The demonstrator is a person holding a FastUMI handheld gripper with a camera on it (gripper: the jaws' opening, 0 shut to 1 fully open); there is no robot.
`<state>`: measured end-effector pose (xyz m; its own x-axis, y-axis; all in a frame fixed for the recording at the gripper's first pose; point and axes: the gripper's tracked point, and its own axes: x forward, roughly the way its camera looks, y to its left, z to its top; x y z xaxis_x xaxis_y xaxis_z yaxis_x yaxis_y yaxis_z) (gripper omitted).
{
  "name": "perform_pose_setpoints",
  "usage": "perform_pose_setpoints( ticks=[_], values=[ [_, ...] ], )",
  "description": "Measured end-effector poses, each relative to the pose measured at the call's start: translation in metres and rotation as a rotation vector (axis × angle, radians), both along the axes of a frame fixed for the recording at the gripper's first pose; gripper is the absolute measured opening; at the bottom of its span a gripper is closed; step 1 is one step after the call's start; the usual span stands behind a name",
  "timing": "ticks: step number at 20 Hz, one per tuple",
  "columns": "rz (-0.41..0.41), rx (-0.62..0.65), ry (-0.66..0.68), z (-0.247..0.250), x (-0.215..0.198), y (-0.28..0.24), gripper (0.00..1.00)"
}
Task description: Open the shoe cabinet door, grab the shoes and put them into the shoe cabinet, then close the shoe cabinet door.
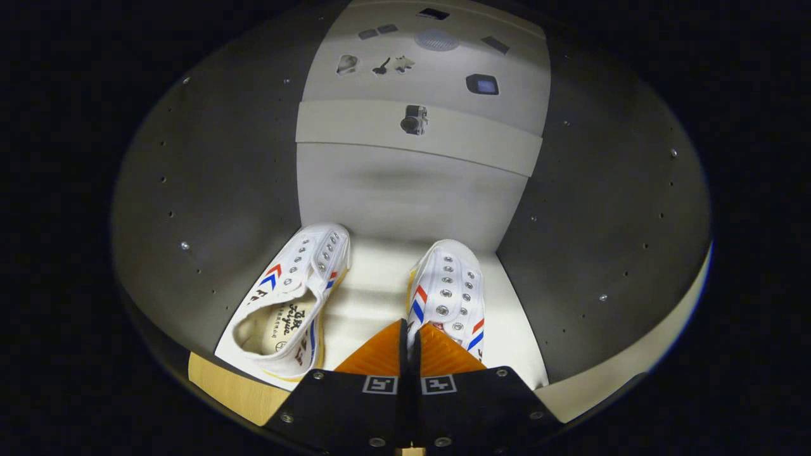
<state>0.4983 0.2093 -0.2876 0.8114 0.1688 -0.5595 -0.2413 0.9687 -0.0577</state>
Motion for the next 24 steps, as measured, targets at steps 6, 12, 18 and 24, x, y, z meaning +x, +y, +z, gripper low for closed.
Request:
perform_pose_setpoints(
  ticks=[6, 12, 18, 24],
  values=[
    [-0.034, 0.002, -0.034, -0.007, -0.004, -0.001, 0.12],
    [-0.012, -0.043, -0.160, 0.034, -0.046, -0.007, 0.66],
    [-0.010, 0.084, -0.197, 0.089, -0.117, -0.024, 0.95],
    [-0.006, 0.138, -0.263, 0.139, -0.207, -0.060, 0.95]
  ],
)
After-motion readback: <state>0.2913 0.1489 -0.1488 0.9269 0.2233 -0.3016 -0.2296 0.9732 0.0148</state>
